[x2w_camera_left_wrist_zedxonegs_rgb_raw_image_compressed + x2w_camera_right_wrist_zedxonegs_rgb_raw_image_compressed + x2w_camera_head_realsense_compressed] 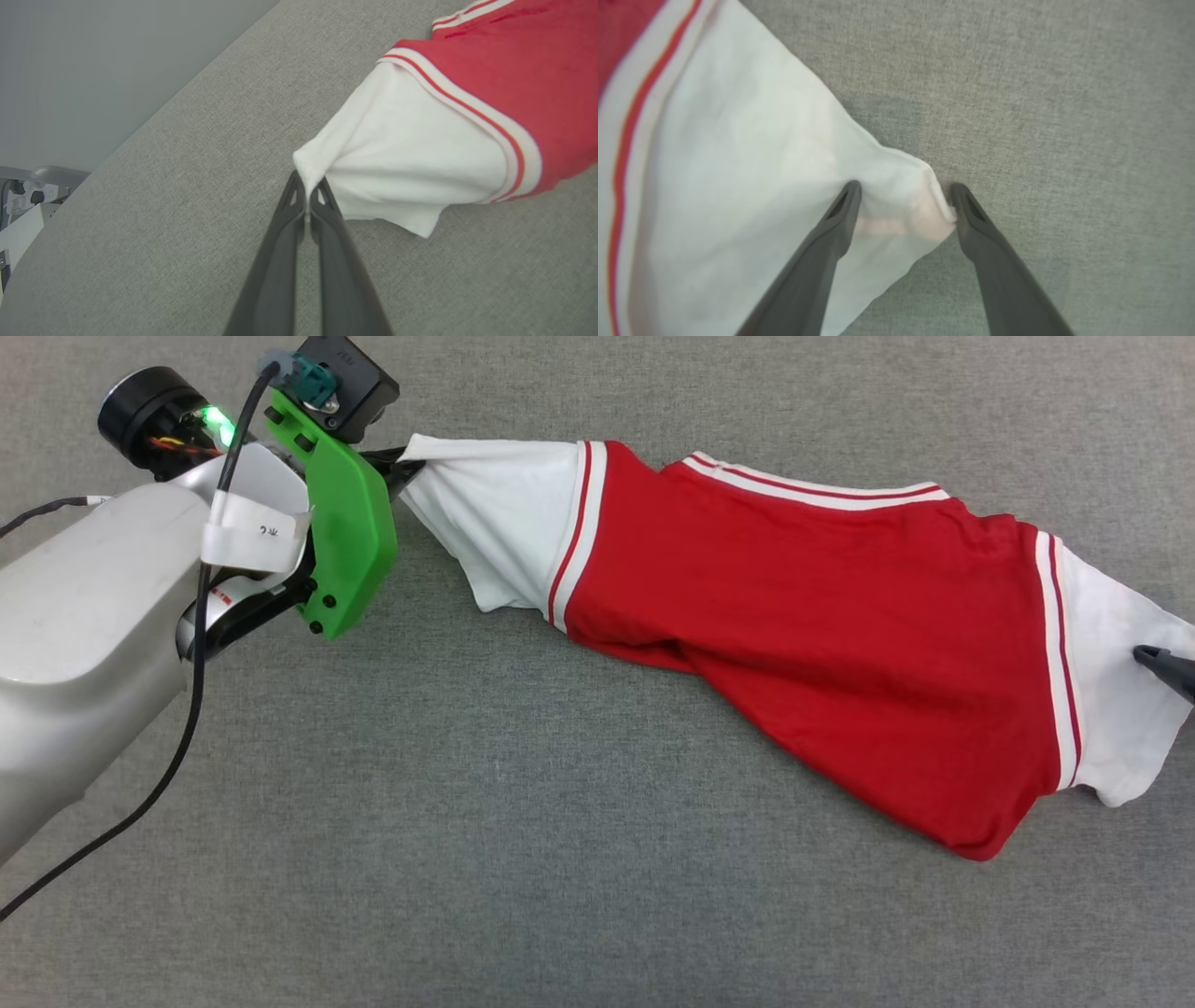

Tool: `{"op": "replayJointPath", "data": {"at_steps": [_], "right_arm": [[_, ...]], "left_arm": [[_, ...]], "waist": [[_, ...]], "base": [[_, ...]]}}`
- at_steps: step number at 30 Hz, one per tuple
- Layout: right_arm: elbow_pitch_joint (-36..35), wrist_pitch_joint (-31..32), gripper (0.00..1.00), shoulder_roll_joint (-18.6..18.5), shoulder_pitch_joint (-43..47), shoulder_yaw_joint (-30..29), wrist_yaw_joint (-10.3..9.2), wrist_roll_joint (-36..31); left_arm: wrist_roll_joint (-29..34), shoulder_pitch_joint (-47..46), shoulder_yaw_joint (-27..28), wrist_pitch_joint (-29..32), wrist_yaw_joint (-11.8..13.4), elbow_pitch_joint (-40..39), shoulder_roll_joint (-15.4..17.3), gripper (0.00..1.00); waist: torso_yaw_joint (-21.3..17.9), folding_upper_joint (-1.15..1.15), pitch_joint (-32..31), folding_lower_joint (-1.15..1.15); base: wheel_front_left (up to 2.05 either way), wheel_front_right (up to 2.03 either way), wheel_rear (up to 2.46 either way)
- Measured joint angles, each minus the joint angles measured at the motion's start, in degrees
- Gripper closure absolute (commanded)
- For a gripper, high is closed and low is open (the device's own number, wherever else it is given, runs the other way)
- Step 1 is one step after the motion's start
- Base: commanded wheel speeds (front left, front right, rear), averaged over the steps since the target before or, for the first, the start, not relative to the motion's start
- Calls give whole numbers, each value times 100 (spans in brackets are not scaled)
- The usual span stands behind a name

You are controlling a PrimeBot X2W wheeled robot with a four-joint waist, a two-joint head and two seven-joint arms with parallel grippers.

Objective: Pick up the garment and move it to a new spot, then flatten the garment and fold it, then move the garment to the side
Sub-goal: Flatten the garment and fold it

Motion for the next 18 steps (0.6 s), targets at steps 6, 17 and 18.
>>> {"op": "replayJointPath", "data": {"at_steps": [6, 17, 18], "right_arm": [[231, -178, 0, -113, -135, 310, 1, 116], [413, -1067, 100, -187, -299, 771, 2, 409], [439, -1181, 100, -202, -298, 766, 2, 409]], "left_arm": [[15, -1, -1, -63, 0, -3, -5, 100], [14, 26, -9, -370, -8, 201, -46, 100], [13, 30, -3, -425, -11, 201, -49, 100]], "waist": [[67, 0, 148, -1], [9, 0, -224, 0], [4, 0, -279, 0]], "base": [[0, 0, 0], [0, 0, 0], [0, 0, 0]]}}
